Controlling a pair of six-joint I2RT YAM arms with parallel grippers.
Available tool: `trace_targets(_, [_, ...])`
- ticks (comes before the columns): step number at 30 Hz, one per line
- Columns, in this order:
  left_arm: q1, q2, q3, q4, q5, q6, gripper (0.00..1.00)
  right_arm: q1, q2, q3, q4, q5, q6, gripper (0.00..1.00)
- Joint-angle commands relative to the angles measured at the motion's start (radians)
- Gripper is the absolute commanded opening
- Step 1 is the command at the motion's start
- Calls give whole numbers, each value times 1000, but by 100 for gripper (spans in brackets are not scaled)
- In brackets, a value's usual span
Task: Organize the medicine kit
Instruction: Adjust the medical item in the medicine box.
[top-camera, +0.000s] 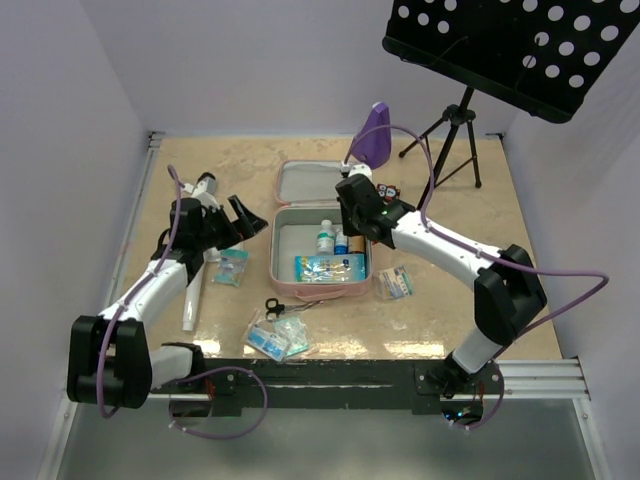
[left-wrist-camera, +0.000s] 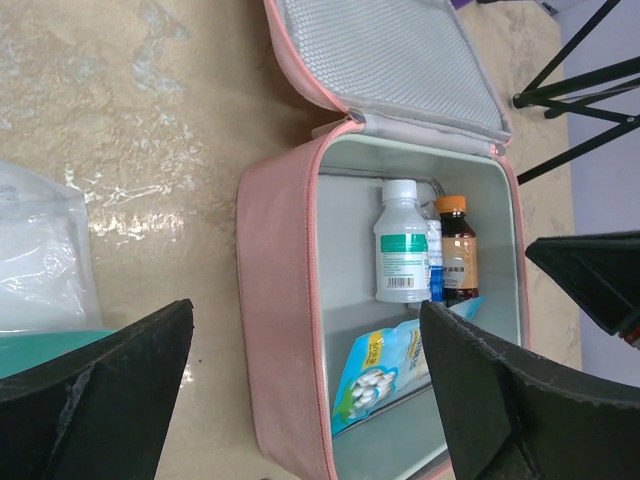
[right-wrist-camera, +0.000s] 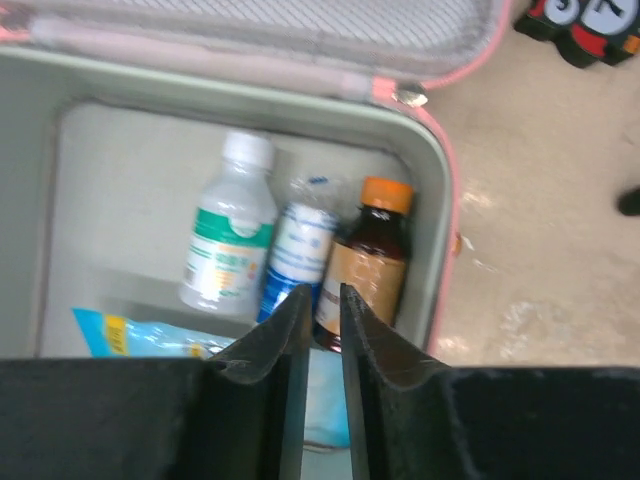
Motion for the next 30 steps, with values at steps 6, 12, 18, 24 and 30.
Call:
trace_targets(6, [-1, 51, -12, 115, 84, -120, 100, 8, -64, -103, -79, 78, -26, 0])
trace_targets(12, [-3, 23, 23, 125, 89, -124, 100, 13, -31, -135, -79, 38, -37, 0])
trace_targets(18, [-6, 19, 29, 136, 104, -126, 100, 31, -18, -133, -71, -11, -40, 0])
trace_targets(24, [-12, 23, 11, 158, 109, -135, 100, 53, 10, -155, -70, -30, -36, 0])
trace_targets(30, [-17, 25, 6, 159, 110, -134, 100, 53, 38, -158, -55, 39, -2, 0])
